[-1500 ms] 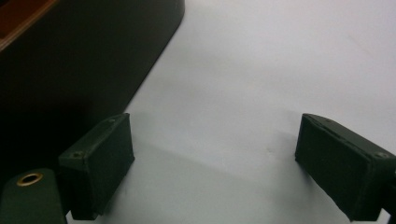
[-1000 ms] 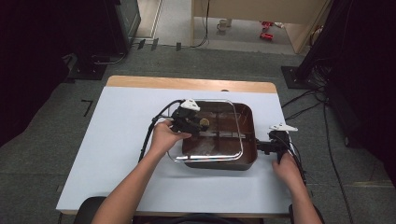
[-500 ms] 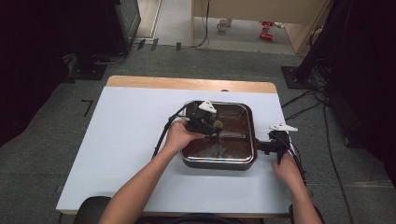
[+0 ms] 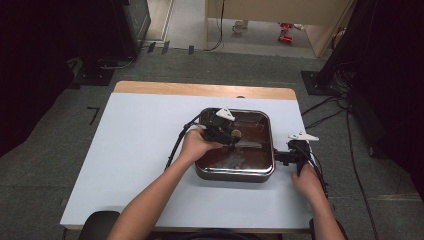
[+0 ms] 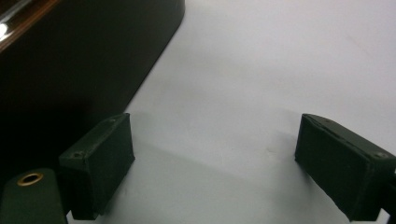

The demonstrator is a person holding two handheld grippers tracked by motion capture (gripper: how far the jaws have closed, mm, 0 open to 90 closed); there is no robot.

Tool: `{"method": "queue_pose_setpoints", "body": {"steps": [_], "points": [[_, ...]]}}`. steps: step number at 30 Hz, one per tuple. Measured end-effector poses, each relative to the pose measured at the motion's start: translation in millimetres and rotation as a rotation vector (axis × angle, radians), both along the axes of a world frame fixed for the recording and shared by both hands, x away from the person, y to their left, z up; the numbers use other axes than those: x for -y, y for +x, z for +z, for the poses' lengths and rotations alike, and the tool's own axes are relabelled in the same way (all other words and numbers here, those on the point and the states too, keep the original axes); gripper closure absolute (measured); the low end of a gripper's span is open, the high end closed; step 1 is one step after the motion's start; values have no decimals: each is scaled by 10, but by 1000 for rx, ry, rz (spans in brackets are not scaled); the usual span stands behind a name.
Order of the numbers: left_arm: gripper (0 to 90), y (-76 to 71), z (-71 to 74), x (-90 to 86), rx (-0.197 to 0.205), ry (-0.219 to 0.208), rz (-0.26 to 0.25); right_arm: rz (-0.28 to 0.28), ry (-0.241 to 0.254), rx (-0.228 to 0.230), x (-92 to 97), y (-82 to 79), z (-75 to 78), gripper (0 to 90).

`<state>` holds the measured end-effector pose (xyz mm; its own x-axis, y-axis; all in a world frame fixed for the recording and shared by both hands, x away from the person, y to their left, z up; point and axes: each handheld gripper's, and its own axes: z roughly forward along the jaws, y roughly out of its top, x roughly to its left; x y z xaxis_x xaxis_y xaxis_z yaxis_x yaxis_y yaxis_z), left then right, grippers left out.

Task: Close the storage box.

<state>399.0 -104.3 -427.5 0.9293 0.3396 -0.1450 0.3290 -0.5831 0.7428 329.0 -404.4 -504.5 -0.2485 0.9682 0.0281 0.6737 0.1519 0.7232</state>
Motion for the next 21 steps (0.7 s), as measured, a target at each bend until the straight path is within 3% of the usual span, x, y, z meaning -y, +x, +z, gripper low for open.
{"method": "queue_pose_setpoints", "body": {"steps": [5,7,10,15,21], "points": [[569,-6,14,-7,-7,1,1,0,0,0,0,0,0,109],[524,-10,29,-17,-9,-5,5,0,0,0,0,0,0,110],[470,-7,54,-44,-46,-22,19,1,-1,1,1,0,-1,110],[412,-45,121,-106,-21,-30,31,1,-1,1,1,0,-1,110],[362,-98,170,-219,-22,-43,44,0,0,0,0,0,0,110]]}}
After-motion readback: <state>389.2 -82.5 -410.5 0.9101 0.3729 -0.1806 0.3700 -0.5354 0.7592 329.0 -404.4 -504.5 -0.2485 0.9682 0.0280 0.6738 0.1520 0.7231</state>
